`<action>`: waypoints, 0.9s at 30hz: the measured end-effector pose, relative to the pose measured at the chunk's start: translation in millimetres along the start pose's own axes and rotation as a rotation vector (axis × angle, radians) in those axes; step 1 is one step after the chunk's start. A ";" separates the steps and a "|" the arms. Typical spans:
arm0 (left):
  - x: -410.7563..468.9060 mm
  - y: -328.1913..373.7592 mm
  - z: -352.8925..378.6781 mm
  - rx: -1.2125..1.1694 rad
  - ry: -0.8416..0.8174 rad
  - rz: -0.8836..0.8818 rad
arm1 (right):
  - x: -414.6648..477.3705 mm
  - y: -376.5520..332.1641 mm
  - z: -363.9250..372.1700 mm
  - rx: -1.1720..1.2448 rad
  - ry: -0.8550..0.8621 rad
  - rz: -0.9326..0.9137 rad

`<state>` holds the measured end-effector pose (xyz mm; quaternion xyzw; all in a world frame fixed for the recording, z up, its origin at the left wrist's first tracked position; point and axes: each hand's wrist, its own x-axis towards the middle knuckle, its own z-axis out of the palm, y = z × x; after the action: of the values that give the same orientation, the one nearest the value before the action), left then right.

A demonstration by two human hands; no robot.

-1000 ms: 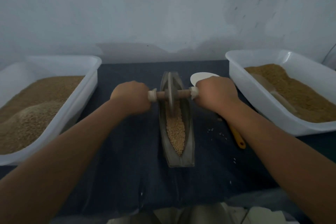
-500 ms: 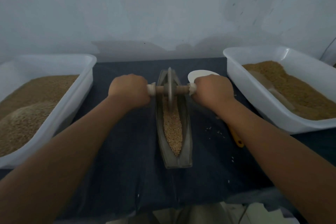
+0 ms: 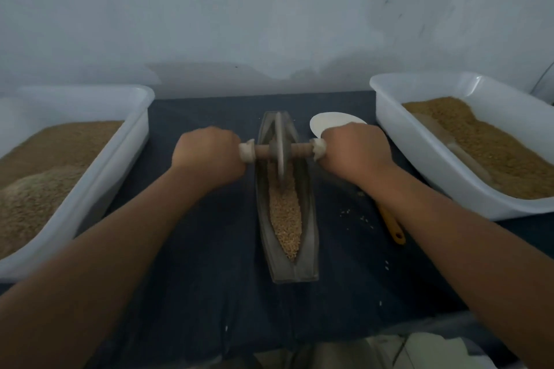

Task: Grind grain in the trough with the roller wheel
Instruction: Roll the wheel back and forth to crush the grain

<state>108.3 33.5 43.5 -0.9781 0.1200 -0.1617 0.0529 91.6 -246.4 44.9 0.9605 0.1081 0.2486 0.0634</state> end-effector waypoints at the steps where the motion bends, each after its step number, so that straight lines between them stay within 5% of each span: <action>1: 10.6 1.0 -3.0 -0.012 -0.014 -0.004 | 9.4 0.4 0.9 0.010 -0.012 0.020; 7: -30.3 0.5 -12.0 -0.056 -0.113 0.014 | -22.2 -0.2 -17.9 0.002 -0.063 -0.064; 11: -87.3 1.5 -12.9 0.020 0.041 0.097 | -66.4 0.6 -31.6 0.027 -0.015 -0.152; 19: 18.8 -1.1 -9.8 -0.063 -0.079 -0.004 | 13.9 -5.1 -2.5 -0.009 -0.026 0.038; 24: -19.2 -1.6 -7.8 -0.099 -0.138 0.001 | -14.3 -3.9 -18.4 -0.001 -0.025 -0.019; 27: -72.2 -0.6 -9.2 0.013 0.055 0.125 | -61.9 -3.8 -31.9 -0.003 -0.046 -0.102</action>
<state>39.1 51.6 30.3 -0.9636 0.1812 -0.1854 0.0658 22.5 -255.3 43.3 0.9591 0.1549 0.2232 0.0797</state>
